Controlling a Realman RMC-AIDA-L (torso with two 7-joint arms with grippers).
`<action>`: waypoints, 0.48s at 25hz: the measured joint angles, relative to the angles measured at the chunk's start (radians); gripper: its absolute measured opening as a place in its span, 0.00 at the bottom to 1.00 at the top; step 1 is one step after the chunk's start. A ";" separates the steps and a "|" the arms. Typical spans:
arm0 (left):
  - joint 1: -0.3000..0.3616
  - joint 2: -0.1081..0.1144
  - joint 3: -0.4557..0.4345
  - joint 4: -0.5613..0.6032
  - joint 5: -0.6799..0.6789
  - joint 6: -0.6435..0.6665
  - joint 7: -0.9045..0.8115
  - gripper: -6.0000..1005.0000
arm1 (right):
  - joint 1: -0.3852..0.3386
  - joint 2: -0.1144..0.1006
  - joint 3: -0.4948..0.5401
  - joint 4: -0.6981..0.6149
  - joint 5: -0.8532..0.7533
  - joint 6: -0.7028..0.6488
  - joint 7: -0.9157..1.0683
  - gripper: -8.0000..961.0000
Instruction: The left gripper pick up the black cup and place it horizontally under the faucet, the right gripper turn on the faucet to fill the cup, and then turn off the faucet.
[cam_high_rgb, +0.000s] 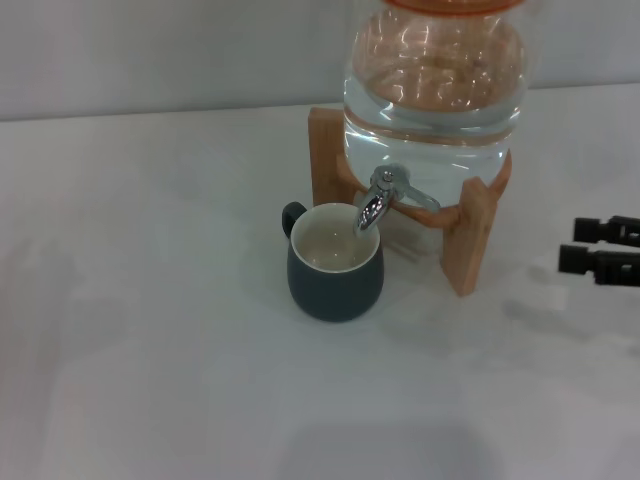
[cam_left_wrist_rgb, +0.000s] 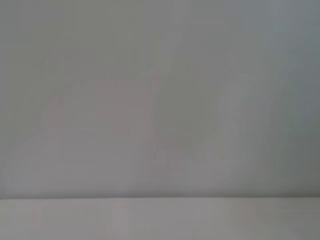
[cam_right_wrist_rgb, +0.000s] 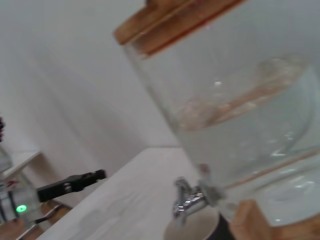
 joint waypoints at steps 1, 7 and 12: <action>0.001 0.000 0.000 0.001 0.005 0.000 -0.002 0.26 | 0.003 0.000 -0.014 -0.016 -0.002 0.008 0.013 0.88; 0.004 0.000 -0.003 0.005 0.023 0.001 -0.014 0.26 | -0.001 0.002 -0.162 -0.166 0.013 0.014 0.113 0.88; 0.005 0.000 -0.003 0.020 0.075 0.001 -0.057 0.26 | 0.007 0.003 -0.226 -0.196 0.053 0.012 0.148 0.88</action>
